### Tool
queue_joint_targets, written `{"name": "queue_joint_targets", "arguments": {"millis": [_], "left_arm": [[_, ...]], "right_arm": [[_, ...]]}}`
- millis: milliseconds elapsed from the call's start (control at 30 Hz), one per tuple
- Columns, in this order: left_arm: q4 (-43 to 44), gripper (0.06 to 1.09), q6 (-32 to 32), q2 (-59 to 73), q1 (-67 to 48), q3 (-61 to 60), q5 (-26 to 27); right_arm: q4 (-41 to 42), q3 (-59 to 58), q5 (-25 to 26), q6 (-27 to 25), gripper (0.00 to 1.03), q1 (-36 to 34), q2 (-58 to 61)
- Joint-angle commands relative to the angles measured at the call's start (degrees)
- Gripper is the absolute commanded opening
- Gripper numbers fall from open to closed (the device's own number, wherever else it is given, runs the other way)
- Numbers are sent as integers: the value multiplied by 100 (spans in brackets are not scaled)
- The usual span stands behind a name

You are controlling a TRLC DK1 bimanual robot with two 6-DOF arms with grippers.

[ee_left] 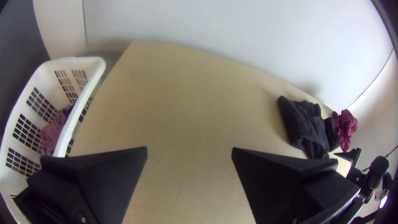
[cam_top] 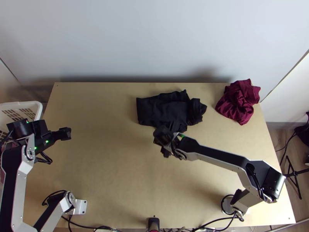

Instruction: Fold the t-shirt

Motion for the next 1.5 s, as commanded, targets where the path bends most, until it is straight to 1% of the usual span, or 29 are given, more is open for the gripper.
{"name": "queue_joint_targets", "arguments": {"millis": [0,233,500,933,1133,1200,1333,1467], "left_arm": [[106,105,70,69,210,-72,95],[106,105,210,78,456,-37,244],[106,105,228,78,562,-63,359],[106,105,307,78,746,-116,499],[97,105,316,78,764,-177,517],[97,105,325,69,790,-177,517],[79,105,377,25,966,-168,622],[0,105,544,-45,1168,-177,684]], "right_arm": [[-104,-480,-160,54,98,184,-37],[72,-321,-151,-95,98,-124,191],[98,-31,-151,-288,98,-440,279],[116,-84,-160,-332,98,-493,350],[301,-14,-151,-367,98,-581,684],[450,4,-151,-508,98,-748,886],[986,65,-160,-983,98,-1196,1255],[1030,487,-151,-1106,98,-1389,1466]]}}
